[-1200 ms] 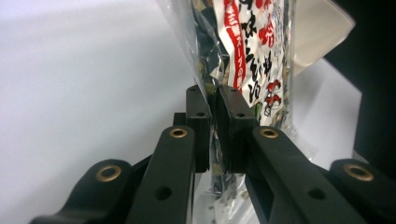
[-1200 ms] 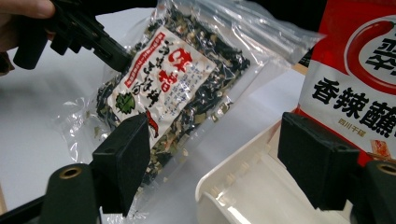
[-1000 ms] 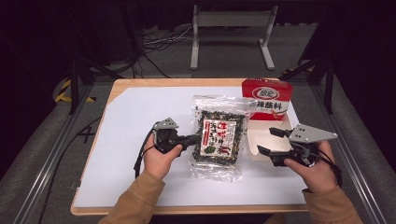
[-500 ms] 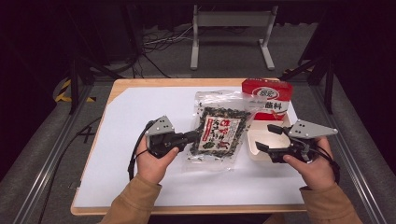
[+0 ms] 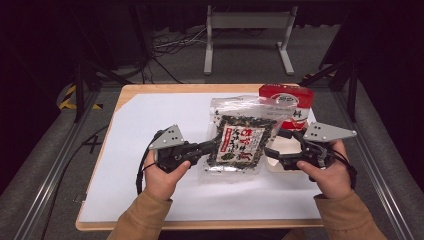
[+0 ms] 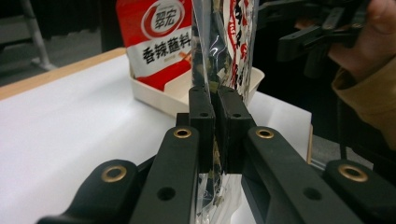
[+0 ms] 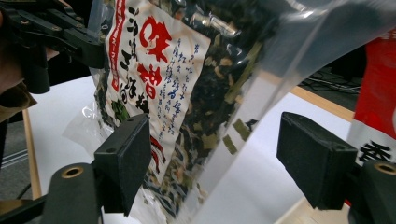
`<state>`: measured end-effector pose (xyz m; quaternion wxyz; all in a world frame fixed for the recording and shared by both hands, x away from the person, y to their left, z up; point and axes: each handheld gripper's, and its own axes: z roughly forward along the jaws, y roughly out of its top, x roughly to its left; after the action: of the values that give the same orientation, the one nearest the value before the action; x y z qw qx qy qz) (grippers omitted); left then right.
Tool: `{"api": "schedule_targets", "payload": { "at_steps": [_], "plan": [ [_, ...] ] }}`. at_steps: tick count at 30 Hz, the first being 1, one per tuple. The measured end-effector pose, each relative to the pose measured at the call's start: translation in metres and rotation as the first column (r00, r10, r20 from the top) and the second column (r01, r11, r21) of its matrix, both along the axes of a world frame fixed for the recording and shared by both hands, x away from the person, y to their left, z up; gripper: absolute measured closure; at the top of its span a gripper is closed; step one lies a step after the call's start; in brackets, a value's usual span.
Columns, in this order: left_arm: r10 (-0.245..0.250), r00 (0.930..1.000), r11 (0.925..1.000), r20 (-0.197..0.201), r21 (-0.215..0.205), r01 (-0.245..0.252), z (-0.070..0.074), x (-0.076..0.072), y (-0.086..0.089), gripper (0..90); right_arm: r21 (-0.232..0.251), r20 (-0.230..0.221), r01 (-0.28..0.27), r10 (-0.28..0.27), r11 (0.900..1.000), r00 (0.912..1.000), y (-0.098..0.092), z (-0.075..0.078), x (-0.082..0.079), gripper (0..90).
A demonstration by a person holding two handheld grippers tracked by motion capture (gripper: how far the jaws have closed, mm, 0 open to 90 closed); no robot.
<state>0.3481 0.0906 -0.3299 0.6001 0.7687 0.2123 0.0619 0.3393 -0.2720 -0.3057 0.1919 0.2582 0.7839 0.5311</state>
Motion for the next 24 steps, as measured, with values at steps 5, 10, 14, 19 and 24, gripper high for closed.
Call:
{"api": "schedule_targets", "payload": {
  "at_steps": [5, 10, 14, 19, 24],
  "plan": [
    [-0.031, 0.9995, 0.9995, 0.002, -0.005, 0.031, -0.001, 0.000, -0.002, 85.7, 0.018, -0.008, -0.030, 0.030, 0.999, 0.9995, 0.008, 0.001, 0.002, 27.0],
    [-0.083, 0.9966, 0.9964, 0.006, -0.017, 0.083, -0.003, 0.001, -0.004, 85.2, 0.016, -0.011, -0.042, 0.042, 0.999, 0.9991, 0.012, 0.006, 0.002, 35.3],
    [-0.094, 0.9955, 0.9954, 0.005, -0.014, 0.094, -0.004, 0.002, -0.007, 85.0, 0.008, -0.048, -0.093, 0.094, 0.996, 0.9944, 0.013, 0.011, 0.000, 50.0],
    [-0.096, 0.9954, 0.9952, 0.004, -0.019, 0.096, -0.004, 0.004, -0.003, 84.5, 0.040, -0.111, -0.184, 0.187, 0.982, 0.9760, 0.009, 0.016, 0.001, 65.1],
    [-0.101, 0.9949, 0.9942, -0.006, -0.038, 0.101, -0.005, 0.006, -0.002, 83.6, 0.059, -0.123, -0.256, 0.261, 0.965, 0.9575, 0.007, 0.020, 0.000, 72.2]
  ]
}}
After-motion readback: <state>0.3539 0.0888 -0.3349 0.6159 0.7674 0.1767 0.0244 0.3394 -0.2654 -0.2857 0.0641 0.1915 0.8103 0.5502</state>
